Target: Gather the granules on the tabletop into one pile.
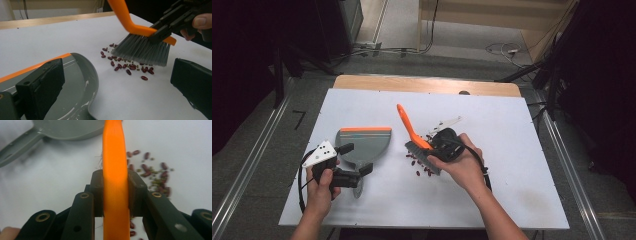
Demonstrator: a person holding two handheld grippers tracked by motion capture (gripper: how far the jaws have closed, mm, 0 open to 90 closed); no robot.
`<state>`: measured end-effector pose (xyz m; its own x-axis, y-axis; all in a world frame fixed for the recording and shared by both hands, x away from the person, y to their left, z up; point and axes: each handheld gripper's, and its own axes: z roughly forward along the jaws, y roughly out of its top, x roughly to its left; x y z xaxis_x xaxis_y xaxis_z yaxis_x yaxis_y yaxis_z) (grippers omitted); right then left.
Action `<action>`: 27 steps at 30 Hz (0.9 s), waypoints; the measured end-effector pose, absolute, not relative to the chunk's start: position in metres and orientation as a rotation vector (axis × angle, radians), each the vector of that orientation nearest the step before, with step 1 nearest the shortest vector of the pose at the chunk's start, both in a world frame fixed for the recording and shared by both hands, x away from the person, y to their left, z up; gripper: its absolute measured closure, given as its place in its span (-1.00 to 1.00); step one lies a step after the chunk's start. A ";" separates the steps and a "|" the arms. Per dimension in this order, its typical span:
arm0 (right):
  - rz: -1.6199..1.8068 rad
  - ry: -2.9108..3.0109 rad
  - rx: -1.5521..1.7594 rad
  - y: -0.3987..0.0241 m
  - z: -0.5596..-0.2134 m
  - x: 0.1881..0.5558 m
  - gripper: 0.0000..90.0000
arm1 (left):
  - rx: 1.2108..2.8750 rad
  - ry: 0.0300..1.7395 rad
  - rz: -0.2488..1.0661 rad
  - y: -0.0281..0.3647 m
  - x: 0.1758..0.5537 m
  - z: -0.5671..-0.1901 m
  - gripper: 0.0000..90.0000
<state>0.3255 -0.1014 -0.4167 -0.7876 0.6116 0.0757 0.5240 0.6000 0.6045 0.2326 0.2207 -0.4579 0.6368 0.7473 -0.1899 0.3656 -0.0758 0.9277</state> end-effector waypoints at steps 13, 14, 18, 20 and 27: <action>0.955 2.757 1.101 -0.072 -0.446 0.328 0.54 | 1.669 0.920 0.405 0.224 0.232 -0.457 -1.00; 0.952 2.754 1.110 -0.074 -0.447 0.331 0.54 | 1.668 0.919 0.405 0.224 0.231 -0.457 -1.00; 0.947 2.729 1.162 -0.083 -0.449 0.340 0.53 | 1.668 0.919 0.404 0.224 0.231 -0.457 -1.00; 0.938 2.714 1.168 -0.088 -0.448 0.343 0.53 | 1.665 0.922 0.404 0.224 0.231 -0.457 -1.00; 0.939 2.659 1.239 -0.108 -0.449 0.355 0.53 | 1.669 0.922 0.403 0.224 0.231 -0.458 -1.00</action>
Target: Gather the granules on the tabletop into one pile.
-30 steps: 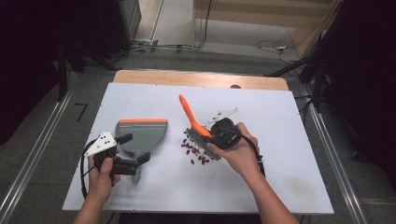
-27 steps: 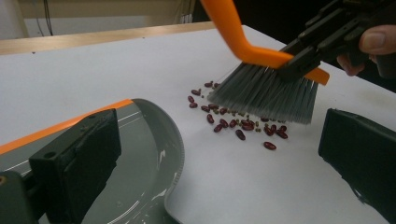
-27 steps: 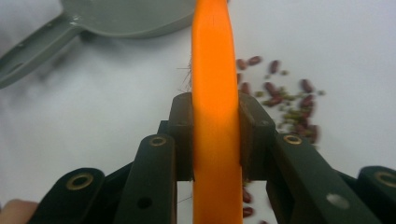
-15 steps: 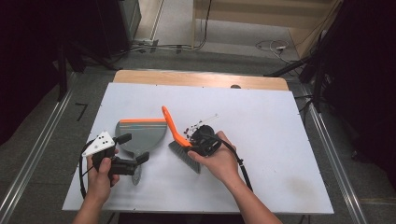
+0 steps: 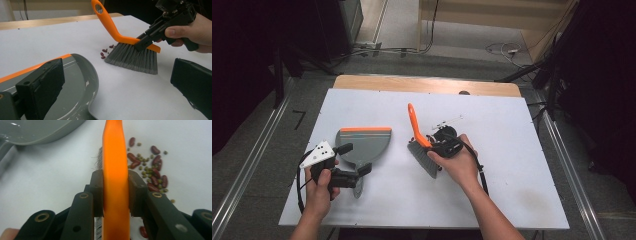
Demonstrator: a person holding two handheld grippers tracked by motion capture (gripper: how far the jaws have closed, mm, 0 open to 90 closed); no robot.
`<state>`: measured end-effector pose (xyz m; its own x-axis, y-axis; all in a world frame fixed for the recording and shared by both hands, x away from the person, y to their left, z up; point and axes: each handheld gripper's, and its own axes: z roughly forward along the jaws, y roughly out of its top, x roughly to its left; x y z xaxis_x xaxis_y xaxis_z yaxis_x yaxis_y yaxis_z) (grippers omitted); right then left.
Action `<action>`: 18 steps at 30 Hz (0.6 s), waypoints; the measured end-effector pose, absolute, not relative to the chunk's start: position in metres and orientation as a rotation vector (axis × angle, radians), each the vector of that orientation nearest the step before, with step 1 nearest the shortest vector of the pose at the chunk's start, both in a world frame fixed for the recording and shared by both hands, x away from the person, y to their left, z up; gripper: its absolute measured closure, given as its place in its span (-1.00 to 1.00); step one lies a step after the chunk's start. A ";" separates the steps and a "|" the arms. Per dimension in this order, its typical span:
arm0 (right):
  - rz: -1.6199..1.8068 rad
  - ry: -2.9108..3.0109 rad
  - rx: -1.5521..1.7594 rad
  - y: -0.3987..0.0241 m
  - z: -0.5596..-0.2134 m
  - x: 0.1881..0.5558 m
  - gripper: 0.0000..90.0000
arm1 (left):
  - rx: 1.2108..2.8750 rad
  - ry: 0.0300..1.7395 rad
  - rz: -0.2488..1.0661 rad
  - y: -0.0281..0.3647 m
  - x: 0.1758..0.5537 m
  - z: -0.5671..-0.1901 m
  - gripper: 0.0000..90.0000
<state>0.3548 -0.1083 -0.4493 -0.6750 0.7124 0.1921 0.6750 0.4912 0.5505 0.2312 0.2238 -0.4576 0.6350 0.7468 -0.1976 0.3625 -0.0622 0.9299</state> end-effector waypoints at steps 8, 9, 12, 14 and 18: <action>0.942 2.612 1.306 -0.127 -0.451 0.363 0.52 | 1.672 0.922 0.399 0.223 0.231 -0.458 -1.00; 0.944 2.606 1.310 -0.129 -0.451 0.364 0.52 | 1.671 0.923 0.400 0.223 0.231 -0.459 -1.00; 0.942 2.591 1.328 -0.135 -0.451 0.366 0.52 | 1.672 0.924 0.401 0.223 0.231 -0.458 -1.00; 0.944 2.580 1.340 -0.138 -0.452 0.367 0.52 | 1.669 0.925 0.400 0.224 0.231 -0.458 -1.00; 0.944 2.561 1.365 -0.145 -0.452 0.369 0.52 | 1.667 0.926 0.399 0.224 0.231 -0.458 -1.00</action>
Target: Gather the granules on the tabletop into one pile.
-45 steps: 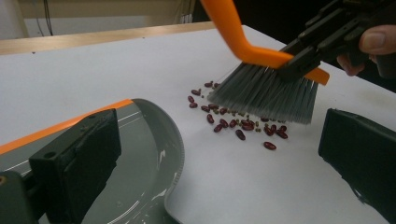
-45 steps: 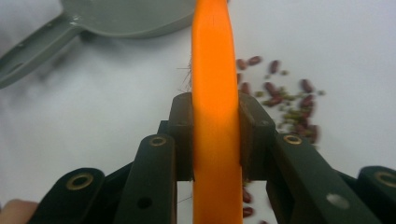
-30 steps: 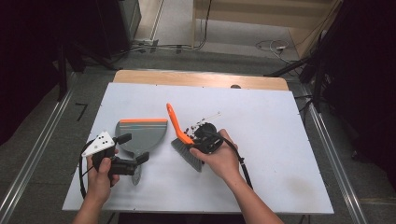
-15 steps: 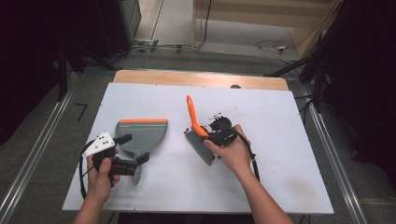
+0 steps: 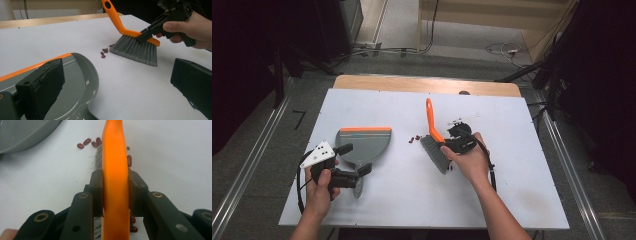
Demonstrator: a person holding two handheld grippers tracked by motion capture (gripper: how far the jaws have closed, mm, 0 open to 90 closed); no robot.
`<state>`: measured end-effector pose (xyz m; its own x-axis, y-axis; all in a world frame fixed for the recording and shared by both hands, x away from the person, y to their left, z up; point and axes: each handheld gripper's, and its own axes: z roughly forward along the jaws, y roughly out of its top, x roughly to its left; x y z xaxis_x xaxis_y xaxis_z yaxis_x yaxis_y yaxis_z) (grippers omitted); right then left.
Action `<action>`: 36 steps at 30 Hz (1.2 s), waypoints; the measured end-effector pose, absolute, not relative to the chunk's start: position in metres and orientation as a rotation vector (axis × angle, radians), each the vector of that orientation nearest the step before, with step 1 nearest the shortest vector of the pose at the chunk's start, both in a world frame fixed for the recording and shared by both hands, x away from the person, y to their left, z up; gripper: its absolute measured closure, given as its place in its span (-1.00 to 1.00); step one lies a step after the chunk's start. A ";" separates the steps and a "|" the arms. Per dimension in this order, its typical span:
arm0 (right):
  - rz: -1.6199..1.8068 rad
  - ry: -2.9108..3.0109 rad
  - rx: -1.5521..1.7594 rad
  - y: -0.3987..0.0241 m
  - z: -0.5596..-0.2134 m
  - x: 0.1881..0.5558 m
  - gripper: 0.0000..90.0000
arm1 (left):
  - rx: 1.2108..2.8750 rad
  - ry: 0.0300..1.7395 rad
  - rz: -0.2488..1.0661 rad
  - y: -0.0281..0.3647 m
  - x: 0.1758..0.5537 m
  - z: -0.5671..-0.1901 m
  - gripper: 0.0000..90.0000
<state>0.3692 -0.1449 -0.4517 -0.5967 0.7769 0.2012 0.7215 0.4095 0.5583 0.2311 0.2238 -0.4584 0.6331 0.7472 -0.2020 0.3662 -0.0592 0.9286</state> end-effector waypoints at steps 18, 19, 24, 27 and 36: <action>1.013 2.523 1.400 -0.154 -0.442 0.369 0.53 | 1.667 0.925 0.402 0.224 0.231 -0.458 -1.00; 1.025 2.522 1.399 -0.152 -0.440 0.368 0.53 | 1.667 0.926 0.402 0.224 0.231 -0.458 -1.00; 1.072 2.520 1.357 -0.130 -0.429 0.367 0.53 | 1.667 0.925 0.400 0.224 0.231 -0.458 -1.00; 1.062 2.539 1.317 -0.108 -0.428 0.368 0.53 | 1.665 0.927 0.401 0.225 0.231 -0.458 -1.00; 1.031 2.539 1.418 -0.076 -0.450 0.386 0.53 | 1.658 0.931 0.395 0.228 0.231 -0.459 -1.00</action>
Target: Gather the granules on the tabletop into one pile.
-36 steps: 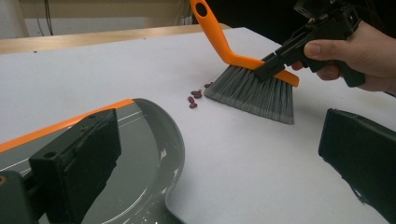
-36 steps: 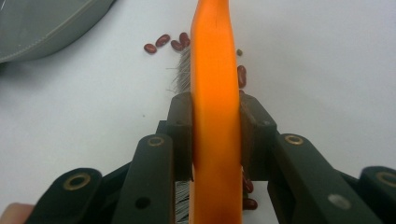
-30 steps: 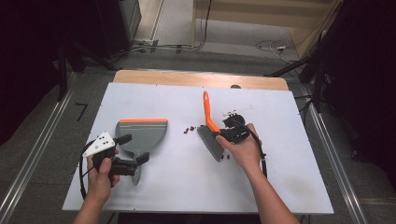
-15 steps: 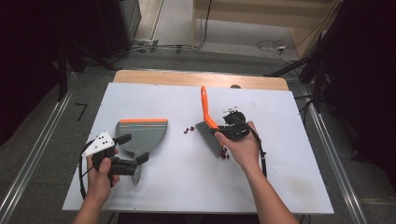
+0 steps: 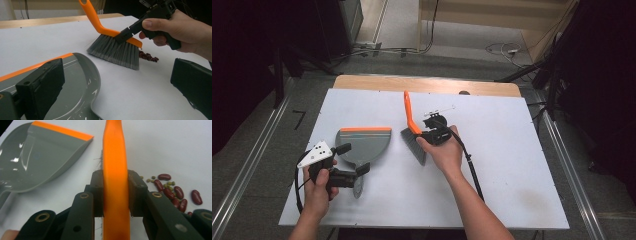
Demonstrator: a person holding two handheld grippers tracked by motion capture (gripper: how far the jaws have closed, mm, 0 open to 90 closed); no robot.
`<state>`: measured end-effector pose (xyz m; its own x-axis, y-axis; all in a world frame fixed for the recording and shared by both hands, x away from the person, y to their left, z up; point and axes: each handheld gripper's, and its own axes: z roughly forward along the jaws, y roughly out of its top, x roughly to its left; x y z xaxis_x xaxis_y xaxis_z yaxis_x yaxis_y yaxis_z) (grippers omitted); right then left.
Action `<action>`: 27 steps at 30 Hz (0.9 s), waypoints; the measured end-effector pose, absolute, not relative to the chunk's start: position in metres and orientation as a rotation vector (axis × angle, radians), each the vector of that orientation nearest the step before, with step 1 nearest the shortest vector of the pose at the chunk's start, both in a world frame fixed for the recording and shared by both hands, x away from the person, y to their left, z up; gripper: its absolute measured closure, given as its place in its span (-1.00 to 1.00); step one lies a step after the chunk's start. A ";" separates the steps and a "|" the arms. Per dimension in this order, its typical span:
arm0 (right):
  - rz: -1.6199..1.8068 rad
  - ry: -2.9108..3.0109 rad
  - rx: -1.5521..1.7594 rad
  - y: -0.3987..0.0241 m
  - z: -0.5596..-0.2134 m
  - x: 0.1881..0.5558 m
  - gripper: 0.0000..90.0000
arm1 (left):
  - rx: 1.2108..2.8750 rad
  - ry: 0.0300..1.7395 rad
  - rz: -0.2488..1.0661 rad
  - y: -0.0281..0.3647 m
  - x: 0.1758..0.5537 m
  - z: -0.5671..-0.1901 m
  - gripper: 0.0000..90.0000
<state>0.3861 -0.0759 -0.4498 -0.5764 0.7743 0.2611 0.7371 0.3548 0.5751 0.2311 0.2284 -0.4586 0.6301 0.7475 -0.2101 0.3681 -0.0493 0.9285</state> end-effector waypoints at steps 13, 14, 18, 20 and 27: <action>0.989 2.456 1.527 -0.108 -0.452 0.394 0.53 | 1.668 0.928 0.393 0.226 0.231 -0.459 -1.00; 0.988 2.451 1.529 -0.112 -0.452 0.395 0.53 | 1.668 0.928 0.393 0.226 0.231 -0.459 -1.00; 0.984 2.421 1.555 -0.123 -0.453 0.395 0.52 | 1.672 0.927 0.391 0.225 0.231 -0.460 -1.00; 0.979 2.410 1.569 -0.128 -0.453 0.395 0.52 | 1.672 0.928 0.389 0.225 0.231 -0.460 -1.00; 0.979 2.379 1.602 -0.140 -0.453 0.395 0.52 | 1.674 0.928 0.387 0.225 0.231 -0.460 -1.00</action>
<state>0.3952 -0.1403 -0.4528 -0.4364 0.8633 0.2535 0.7917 0.2346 0.5640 0.2314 0.2250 -0.4598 0.6359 0.7433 -0.2077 0.3752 -0.0625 0.9249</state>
